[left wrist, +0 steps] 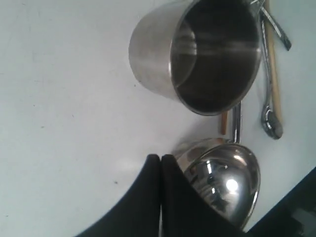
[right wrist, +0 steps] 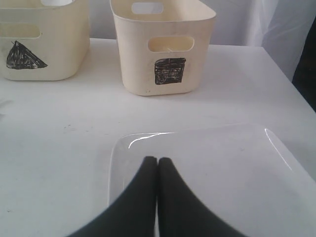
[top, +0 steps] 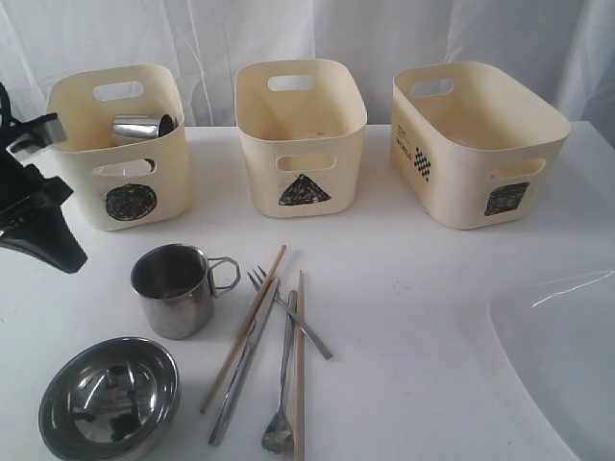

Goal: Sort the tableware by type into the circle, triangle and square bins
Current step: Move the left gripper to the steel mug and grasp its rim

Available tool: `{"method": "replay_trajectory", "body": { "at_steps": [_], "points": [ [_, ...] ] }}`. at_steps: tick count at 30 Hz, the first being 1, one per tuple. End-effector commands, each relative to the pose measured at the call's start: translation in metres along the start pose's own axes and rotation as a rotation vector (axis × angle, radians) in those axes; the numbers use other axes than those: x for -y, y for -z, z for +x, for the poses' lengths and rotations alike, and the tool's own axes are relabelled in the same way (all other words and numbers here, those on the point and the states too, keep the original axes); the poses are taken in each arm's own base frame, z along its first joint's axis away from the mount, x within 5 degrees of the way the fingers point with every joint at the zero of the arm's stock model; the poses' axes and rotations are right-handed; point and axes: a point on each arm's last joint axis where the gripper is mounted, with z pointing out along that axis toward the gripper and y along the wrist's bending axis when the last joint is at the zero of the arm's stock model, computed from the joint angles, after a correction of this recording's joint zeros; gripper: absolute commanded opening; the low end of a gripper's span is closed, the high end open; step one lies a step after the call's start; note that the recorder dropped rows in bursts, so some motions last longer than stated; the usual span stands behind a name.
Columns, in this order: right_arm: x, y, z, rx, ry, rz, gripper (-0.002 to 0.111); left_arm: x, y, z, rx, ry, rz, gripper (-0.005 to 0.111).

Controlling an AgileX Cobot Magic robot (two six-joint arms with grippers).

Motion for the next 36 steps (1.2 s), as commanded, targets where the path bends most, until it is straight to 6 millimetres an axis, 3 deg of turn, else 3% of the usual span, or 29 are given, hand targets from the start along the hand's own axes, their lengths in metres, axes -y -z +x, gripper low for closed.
{"method": "replay_trajectory", "body": {
  "at_steps": [1, 9, 11, 15, 20, 24, 33, 36],
  "points": [
    [0.000, 0.000, -0.001, 0.012, -0.002, 0.000, 0.000, 0.019, 0.008, 0.000, 0.054, 0.044, 0.122, 0.000],
    [0.000, 0.000, -0.001, 0.012, -0.002, 0.000, 0.000, 0.009, 0.009, -0.012, 0.191, 0.050, 0.014, 0.004],
    [0.000, 0.000, -0.001, 0.012, -0.002, 0.000, 0.000, 0.010, 0.009, -0.011, 0.185, 0.056, 0.025, 0.016],
    [0.000, 0.000, -0.001, 0.012, -0.002, 0.000, 0.000, 0.011, 0.004, -0.007, 0.149, 0.069, 0.065, 0.061],
    [0.000, 0.000, -0.001, 0.012, -0.002, 0.000, 0.000, 0.009, -0.032, 0.010, 0.108, 0.027, 0.045, 0.062],
    [0.000, 0.000, -0.001, 0.012, -0.002, 0.000, 0.000, 0.017, -0.060, 0.008, 0.169, -0.083, -0.044, 0.062],
    [0.000, 0.000, -0.001, 0.012, -0.002, 0.000, 0.000, 0.021, -0.064, -0.010, 0.327, -0.088, -0.163, 0.062],
    [0.000, 0.000, -0.001, 0.012, -0.002, 0.000, 0.000, 0.023, -0.065, -0.008, 0.307, -0.087, -0.142, 0.062]
  ]
}}
